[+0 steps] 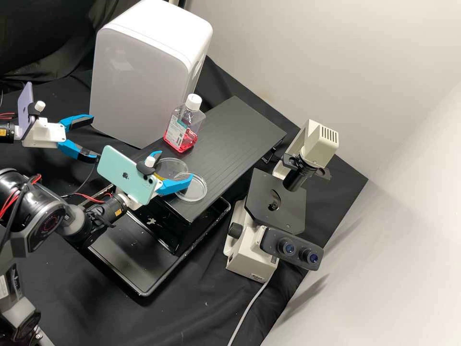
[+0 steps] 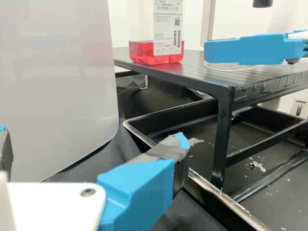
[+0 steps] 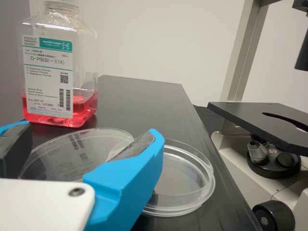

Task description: Place the lid on the petri dish

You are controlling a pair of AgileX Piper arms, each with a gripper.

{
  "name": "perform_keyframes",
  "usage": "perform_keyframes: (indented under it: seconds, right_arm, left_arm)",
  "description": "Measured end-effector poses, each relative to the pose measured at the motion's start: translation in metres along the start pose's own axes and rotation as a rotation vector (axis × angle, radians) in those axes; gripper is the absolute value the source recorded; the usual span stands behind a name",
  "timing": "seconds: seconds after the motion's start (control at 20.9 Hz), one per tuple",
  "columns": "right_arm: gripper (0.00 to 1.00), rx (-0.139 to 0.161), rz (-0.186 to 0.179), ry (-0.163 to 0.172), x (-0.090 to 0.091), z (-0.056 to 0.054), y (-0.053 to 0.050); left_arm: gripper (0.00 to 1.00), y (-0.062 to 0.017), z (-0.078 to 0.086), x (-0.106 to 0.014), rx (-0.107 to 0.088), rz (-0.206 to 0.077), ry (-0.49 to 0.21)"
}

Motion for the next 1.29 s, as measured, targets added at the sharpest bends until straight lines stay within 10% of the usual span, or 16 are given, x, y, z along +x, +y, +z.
perform_keyframes:
  seconds: [0.53, 0.57, 1.29]
  right_arm:
    - [0.0, 0.003, 0.004, -0.006, 0.0, 0.0005, 0.0004]
    - [1.0, 0.003, 0.004, -0.006, 0.0, 0.0005, 0.0004]
    - [1.0, 0.003, 0.005, -0.006, 0.0, 0.0005, 0.0004]
  left_arm:
    - [1.0, -0.0005, -0.0001, 0.0001, 0.0, -0.002, 0.0]
    - [1.0, -0.0005, -0.0001, 0.0001, 0.0, -0.002, 0.0]
    - [1.0, -0.0007, 0.0005, 0.0001, 0.0, -0.002, -0.002]
